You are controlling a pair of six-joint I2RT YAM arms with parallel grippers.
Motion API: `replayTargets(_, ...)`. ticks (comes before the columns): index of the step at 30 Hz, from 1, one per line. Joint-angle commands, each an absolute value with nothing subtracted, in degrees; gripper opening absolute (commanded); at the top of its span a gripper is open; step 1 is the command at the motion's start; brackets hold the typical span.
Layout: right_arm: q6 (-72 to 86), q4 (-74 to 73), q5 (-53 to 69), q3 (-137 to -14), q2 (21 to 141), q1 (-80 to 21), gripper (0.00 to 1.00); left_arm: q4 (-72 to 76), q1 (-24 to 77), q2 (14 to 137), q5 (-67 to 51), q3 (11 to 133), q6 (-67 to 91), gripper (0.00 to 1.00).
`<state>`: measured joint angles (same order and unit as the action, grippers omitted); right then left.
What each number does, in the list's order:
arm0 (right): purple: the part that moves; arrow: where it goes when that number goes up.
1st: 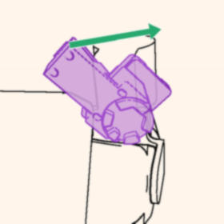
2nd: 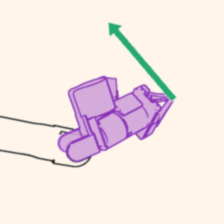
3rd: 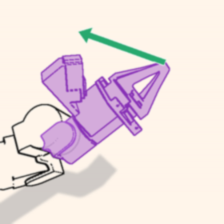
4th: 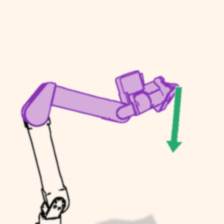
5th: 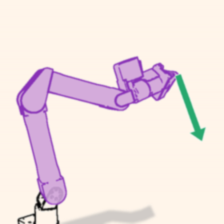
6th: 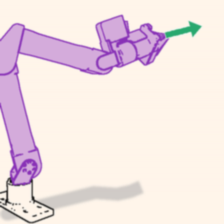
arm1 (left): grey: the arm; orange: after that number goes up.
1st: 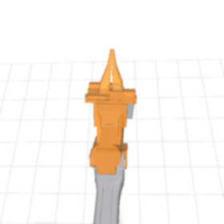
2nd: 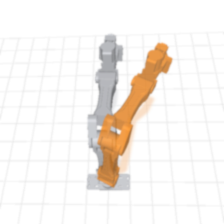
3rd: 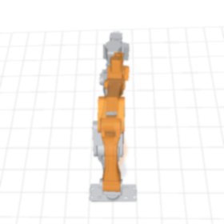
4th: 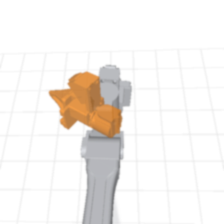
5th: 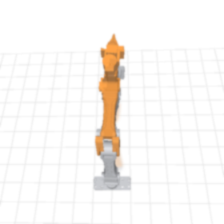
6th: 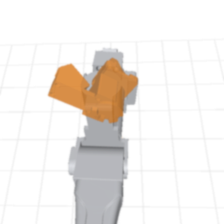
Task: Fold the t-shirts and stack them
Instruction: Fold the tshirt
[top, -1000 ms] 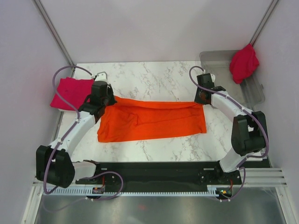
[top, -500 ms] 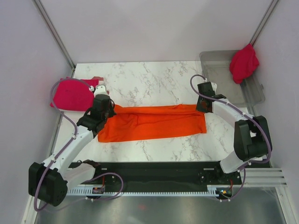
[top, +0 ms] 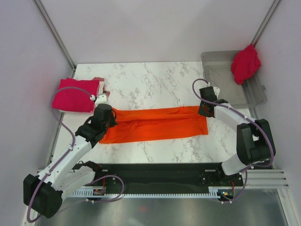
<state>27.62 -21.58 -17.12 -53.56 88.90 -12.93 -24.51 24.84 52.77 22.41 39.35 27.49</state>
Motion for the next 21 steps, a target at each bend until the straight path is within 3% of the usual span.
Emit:
replayTargets(1, 28.8, -19.5, -19.7, -52.7, 87.3, -13.0, 0.07, -26.7, 25.7, 51.2, 23.7, 37.4, 31.4, 0.02)
replayTargets(5, 29.3, -19.1, -20.0, -52.2, 86.7, -13.0, 0.18, -27.3, 26.5, 48.5, 19.7, 35.2, 33.7, 0.02)
replayTargets(7, 29.5, -18.8, -20.3, -52.0, 85.8, -13.0, 0.32, -28.2, 27.3, 47.7, 18.8, 34.6, 35.8, 0.02)
replayTargets(9, 29.6, -18.4, -20.4, -51.8, 84.5, -13.0, 0.53, -29.1, 28.3, 45.8, 18.1, 33.5, 37.3, 0.11)
replayTargets(10, 29.6, -18.1, -20.0, -51.8, 83.9, -13.1, 0.57, -29.7, 28.6, 44.7, 18.1, 33.1, 38.4, 0.20)
replayTargets(11, 29.3, -17.9, -19.2, -51.9, 83.4, -13.1, 0.59, -29.9, 28.9, 43.6, 18.0, 32.6, 38.7, 0.38)
replayTargets(13, 28.7, -17.4, -17.6, -52.1, 81.8, -13.7, 0.61, -30.4, 29.2, 39.8, 17.7, 31.9, 39.4, 0.49)
replayTargets(14, 27.3, -17.0, -14.3, -52.6, 81.3, -14.1, 0.61, -30.7, 29.2, 38.7, 17.3, 31.8, 39.5, 0.74)
replayTargets(17, 25.7, -14.2, -6.2, -53.3, 80.2, -16.5, 0.60, -31.4, 29.2, 36.0, 17.2, 33.0, 40.0, 0.84)
replayTargets(21, 26.0, -8.8, 10.8, -55.1, 82.8, -22.7, 0.58, -32.5, 28.9, 41.9, 17.0, 38.2, 39.8, 0.84)
